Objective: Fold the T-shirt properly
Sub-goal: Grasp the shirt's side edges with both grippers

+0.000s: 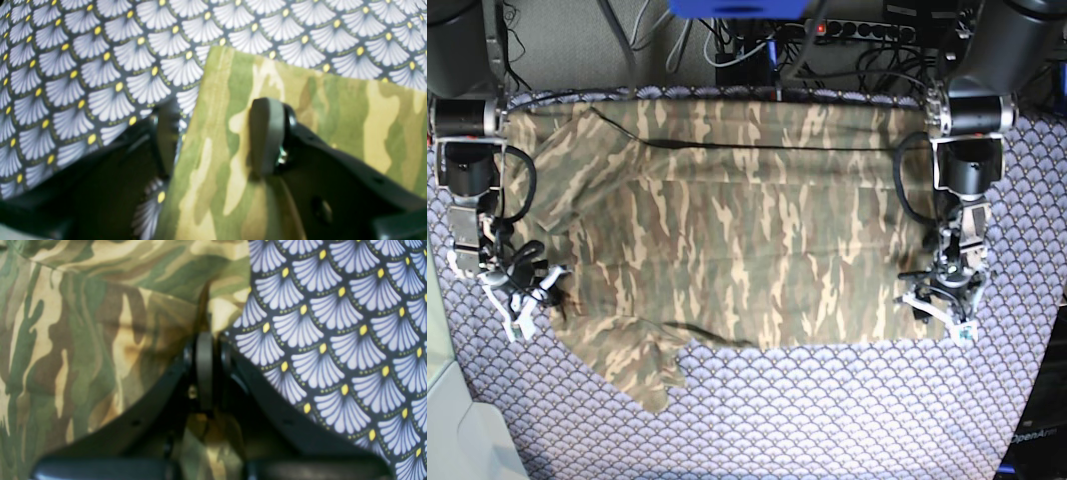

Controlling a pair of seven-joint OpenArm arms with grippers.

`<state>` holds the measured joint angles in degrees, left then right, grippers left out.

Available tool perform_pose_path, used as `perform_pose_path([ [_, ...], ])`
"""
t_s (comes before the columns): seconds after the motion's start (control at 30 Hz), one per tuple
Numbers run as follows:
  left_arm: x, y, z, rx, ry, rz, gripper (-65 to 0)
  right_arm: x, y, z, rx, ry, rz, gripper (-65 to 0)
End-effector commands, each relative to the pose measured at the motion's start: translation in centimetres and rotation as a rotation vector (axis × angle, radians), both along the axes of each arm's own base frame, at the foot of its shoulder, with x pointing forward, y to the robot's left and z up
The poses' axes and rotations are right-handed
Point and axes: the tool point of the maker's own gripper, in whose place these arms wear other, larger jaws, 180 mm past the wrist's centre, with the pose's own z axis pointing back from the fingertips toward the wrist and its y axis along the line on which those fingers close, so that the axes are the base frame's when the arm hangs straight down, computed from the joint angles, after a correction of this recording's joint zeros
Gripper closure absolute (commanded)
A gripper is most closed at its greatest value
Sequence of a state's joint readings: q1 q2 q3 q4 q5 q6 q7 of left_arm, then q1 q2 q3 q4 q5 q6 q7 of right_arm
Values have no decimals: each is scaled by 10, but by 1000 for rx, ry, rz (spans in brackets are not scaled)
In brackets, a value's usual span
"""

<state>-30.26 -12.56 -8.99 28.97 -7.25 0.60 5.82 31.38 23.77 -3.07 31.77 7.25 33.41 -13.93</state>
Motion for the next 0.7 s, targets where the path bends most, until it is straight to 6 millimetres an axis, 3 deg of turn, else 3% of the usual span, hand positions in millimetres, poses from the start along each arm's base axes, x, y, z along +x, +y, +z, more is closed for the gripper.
perform_pose_path([
  [0.0,8,7,10,10,-16,7,-338,5,-4,8,-17,-4,16,-9],
  [0.4,1,0,-3,-9,18,1,-321,5,-3,8,-19,-3,18,-10],
  [0.5,1,0,-3,-10,20,0,-208,5,-3,8,-19,-3,18,-10],
  [0.6,-5,0,-10,-11,33,2,-52,5,-3,8,-19,-3,18,-10],
  [0.67,-6,0,-11,-11,35,2,0,5,-3,8,-19,-3,18,-10],
])
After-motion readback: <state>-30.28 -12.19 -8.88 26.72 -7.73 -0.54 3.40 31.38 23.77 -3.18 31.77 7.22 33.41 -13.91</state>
